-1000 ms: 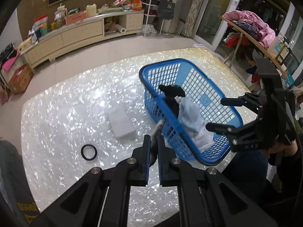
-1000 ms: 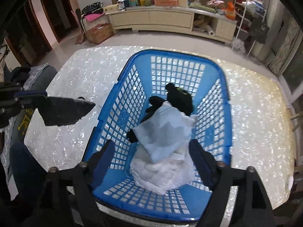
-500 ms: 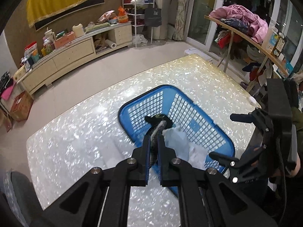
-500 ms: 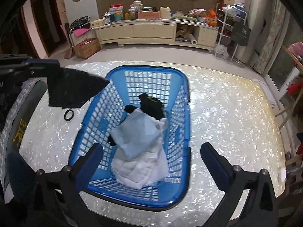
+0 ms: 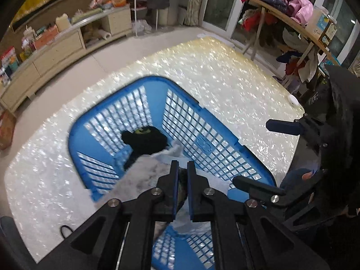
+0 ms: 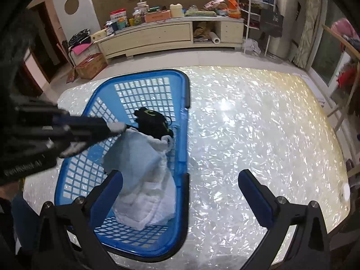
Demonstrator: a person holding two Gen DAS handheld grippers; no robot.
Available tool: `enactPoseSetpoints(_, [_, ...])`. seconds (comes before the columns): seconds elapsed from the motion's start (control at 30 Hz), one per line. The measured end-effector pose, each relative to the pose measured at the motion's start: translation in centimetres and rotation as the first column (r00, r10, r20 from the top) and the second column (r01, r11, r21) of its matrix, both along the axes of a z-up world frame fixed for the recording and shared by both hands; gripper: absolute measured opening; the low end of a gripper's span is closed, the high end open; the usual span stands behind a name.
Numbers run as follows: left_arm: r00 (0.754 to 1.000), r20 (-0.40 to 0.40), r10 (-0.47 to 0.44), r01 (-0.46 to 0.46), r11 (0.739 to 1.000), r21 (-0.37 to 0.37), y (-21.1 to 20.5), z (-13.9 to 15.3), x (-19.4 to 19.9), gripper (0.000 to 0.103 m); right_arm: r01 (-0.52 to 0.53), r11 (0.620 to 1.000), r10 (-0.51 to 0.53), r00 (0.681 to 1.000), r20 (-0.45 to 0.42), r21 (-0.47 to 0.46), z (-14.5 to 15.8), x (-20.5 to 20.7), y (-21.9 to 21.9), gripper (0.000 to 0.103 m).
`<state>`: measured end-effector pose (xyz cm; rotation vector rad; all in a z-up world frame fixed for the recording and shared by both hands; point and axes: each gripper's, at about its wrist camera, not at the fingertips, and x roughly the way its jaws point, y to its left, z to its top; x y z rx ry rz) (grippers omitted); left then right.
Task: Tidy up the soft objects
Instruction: 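Carry the grey felt pad over the basket and release it with the left tool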
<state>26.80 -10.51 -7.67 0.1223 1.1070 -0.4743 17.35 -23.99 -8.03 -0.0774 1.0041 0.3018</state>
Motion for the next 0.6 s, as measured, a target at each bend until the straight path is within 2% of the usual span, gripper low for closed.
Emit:
enactPoseSetpoints(0.23, [0.998,-0.059,0.003,-0.003,1.000,-0.011,-1.4,-2.8,0.8,0.006,0.028,0.999,-0.027,0.999,-0.040,0.029,-1.1,-0.1,-0.7,0.103])
enactPoseSetpoints(0.53, [0.998,-0.069,0.008,-0.009,1.000,-0.002,-2.2,-3.7,1.0,0.007,0.038,0.998,-0.036,0.998,-0.055,0.050,-1.2,-0.3,-0.9,0.103])
enactPoseSetpoints(0.6, [0.998,-0.061,0.016,-0.015,1.000,0.015,-2.2,-3.7,0.9,0.024,0.044,0.998,-0.041,0.998,-0.056,0.052,-1.1,-0.2,-1.0,0.103])
